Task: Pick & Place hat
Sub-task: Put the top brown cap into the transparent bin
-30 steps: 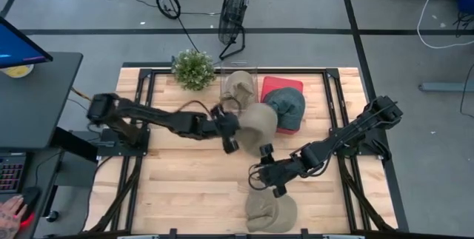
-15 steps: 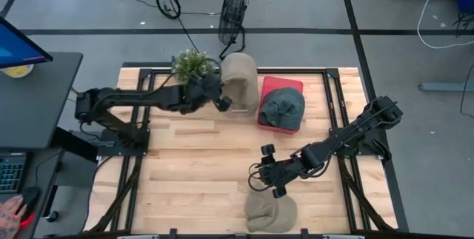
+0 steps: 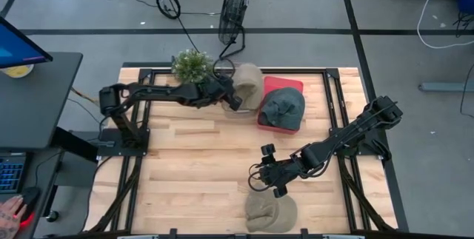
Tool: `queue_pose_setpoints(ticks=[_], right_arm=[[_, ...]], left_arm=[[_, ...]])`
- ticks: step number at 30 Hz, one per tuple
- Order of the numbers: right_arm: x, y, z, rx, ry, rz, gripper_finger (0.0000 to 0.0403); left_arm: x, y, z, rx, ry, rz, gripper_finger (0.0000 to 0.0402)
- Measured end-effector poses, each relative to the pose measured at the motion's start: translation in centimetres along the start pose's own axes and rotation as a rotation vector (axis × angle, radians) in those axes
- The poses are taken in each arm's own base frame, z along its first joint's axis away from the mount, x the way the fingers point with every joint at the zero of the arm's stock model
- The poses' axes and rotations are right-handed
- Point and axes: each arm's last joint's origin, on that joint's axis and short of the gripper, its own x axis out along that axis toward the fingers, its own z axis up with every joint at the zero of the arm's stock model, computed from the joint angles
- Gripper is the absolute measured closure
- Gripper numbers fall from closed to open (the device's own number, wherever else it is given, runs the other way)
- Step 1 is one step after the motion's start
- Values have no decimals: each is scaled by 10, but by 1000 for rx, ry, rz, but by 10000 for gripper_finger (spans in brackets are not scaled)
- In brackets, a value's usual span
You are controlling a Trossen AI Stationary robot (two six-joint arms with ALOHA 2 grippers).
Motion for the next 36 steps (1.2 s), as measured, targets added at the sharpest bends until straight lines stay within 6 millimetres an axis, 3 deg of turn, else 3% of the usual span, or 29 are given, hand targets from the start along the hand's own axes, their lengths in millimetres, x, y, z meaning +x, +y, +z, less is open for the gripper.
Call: queue_pose_setpoints(ticks=[6,14,19,29,33,36], right_arm=[[1,-3,-1,1,10,-7,223],[1,-3,-1,7,11,-4,223],[1,-3,-2,34,20,3,223],[1,-3,-3,52,36,2,223],[1,-3,-2,55,27,2,223],[1,-3,-2,55,24,2,223]], left_arm=[[23,0,-11,-33,45,-19,364],[51,13,-22,-61,149,-59,308],[35,10,-17,21,145,-82,280],[-18,2,9,171,22,-164,255],[-19,-2,22,177,-117,-198,254],[-8,-6,26,214,-197,-210,266]])
